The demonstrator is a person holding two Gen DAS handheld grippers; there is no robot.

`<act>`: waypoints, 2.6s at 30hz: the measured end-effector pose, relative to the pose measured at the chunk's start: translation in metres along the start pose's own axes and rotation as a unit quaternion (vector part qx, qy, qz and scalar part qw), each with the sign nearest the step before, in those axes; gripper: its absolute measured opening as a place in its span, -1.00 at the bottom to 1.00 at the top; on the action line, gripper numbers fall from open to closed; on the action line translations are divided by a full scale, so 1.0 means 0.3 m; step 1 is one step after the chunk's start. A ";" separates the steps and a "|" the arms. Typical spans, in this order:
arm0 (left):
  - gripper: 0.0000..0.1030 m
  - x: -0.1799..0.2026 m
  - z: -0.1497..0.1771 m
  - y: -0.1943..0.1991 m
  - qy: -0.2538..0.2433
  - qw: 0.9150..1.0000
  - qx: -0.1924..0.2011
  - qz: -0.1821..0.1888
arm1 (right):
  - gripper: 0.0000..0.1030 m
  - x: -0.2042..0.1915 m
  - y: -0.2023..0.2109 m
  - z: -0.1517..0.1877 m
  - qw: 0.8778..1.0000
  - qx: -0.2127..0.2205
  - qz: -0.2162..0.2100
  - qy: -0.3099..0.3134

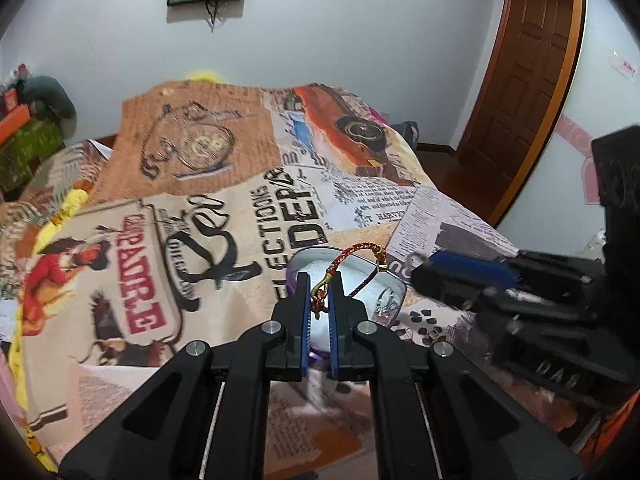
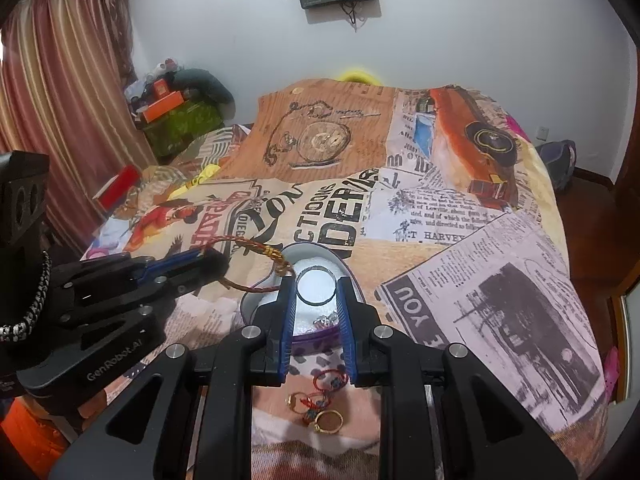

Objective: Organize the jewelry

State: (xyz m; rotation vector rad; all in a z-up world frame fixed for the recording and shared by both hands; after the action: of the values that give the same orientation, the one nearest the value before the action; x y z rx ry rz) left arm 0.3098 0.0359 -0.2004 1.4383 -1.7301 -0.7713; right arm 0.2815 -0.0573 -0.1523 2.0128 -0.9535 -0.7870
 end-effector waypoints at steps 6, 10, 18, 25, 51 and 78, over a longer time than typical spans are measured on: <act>-0.88 -0.004 -0.025 -0.067 0.000 1.000 -0.016 0.003 | -0.64 0.017 -0.061 -0.004 1.000 -0.021 -0.005 -0.003; -0.88 -0.003 -0.021 -0.094 -0.003 0.999 -0.031 0.010 | -0.64 0.019 -0.079 -0.009 1.000 -0.027 -0.007 0.001; -0.88 -0.030 -0.009 -0.104 0.008 0.998 -0.050 0.022 | -0.64 0.002 -0.131 -0.010 0.998 -0.051 0.005 0.038; -0.87 -0.038 0.006 -0.098 0.003 0.998 -0.058 0.009 | -0.64 -0.008 -0.151 -0.019 0.997 -0.058 0.008 0.049; -0.32 -0.022 0.019 0.087 -0.006 0.999 -0.011 -0.031 | -0.59 -0.026 -0.037 -0.012 0.997 -0.033 0.046 0.051; -0.09 0.090 0.197 0.034 -0.014 0.997 -0.077 -0.026 | 0.03 0.062 0.111 0.158 0.997 -0.011 0.070 0.003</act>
State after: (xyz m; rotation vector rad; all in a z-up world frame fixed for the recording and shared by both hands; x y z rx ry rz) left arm 0.2522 0.0107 -0.2194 1.3791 -1.6226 -0.9361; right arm 0.2432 -0.1045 -0.1531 1.9062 -1.0645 -0.7105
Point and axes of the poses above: each gripper's, at about its wrist camera, not at the fingertips, and y roughly against the way its jaws point, x to its right, z to its underside, the point moved 4 cm from there along -y, roughly the way its jaws point, and after that the axes turned 13 degrees about -x, right-handed, at the moved point
